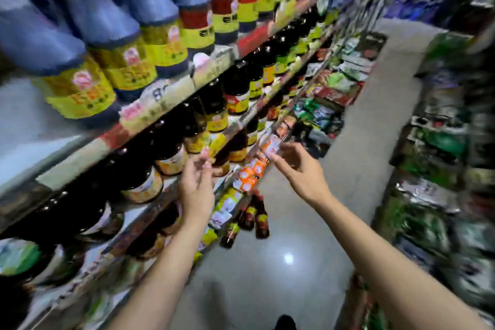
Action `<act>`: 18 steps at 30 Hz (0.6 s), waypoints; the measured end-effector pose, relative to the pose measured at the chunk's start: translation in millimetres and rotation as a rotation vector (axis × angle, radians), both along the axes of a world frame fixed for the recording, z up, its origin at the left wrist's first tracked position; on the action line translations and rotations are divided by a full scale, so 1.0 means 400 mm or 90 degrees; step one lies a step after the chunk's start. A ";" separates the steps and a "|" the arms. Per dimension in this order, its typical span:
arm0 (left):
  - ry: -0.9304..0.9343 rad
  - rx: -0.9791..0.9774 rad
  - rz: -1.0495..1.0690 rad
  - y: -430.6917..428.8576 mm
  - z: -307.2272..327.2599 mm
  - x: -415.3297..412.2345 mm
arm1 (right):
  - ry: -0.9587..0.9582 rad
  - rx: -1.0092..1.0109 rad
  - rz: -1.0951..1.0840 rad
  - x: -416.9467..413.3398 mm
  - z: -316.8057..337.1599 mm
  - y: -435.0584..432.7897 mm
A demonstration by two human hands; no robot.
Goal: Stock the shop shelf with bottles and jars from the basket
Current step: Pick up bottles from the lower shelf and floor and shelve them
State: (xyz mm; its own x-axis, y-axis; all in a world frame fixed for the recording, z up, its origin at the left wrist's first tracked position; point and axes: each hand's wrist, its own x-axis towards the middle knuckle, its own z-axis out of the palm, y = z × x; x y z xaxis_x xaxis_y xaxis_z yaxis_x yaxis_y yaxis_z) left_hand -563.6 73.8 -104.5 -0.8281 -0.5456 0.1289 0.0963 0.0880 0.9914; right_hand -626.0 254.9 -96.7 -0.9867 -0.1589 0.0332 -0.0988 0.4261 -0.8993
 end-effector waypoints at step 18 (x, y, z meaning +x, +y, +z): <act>-0.633 0.081 -0.079 0.054 -0.778 -0.392 | -0.531 0.140 -0.134 -0.319 -0.733 0.269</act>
